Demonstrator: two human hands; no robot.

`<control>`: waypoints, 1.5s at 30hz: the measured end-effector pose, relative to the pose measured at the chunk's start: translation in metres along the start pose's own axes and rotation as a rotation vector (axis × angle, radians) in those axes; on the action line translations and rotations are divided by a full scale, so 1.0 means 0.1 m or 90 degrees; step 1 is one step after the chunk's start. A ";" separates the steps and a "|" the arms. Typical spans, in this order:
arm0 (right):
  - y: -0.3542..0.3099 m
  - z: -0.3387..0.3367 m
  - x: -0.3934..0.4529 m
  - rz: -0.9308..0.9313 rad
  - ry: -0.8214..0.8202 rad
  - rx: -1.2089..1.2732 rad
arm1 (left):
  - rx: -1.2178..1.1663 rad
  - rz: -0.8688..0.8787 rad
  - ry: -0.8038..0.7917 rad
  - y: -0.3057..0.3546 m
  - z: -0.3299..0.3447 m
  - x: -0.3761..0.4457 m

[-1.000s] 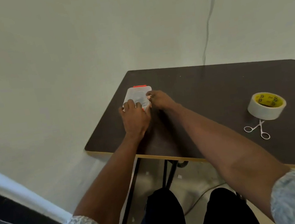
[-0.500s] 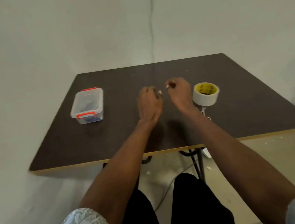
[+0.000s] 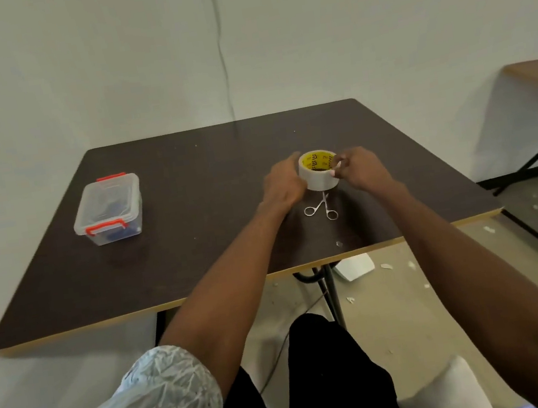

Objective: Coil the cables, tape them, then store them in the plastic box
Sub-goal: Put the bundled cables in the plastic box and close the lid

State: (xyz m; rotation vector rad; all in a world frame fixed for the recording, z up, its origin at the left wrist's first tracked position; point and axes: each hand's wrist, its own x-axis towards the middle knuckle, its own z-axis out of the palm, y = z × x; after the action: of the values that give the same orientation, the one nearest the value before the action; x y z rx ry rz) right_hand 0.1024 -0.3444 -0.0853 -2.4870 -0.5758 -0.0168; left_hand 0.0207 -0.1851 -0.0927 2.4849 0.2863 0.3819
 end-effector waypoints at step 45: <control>-0.88 0.84 -0.54 0.102 -0.027 -0.179 | 0.244 -0.021 0.272 -0.93 -0.34 -0.62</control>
State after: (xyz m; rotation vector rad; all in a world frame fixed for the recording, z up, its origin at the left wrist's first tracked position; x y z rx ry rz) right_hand 0.0076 -0.2551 -0.1151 -2.8072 -0.4126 0.0191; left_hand -0.0591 -0.1110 -0.1338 2.7425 0.6218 0.9207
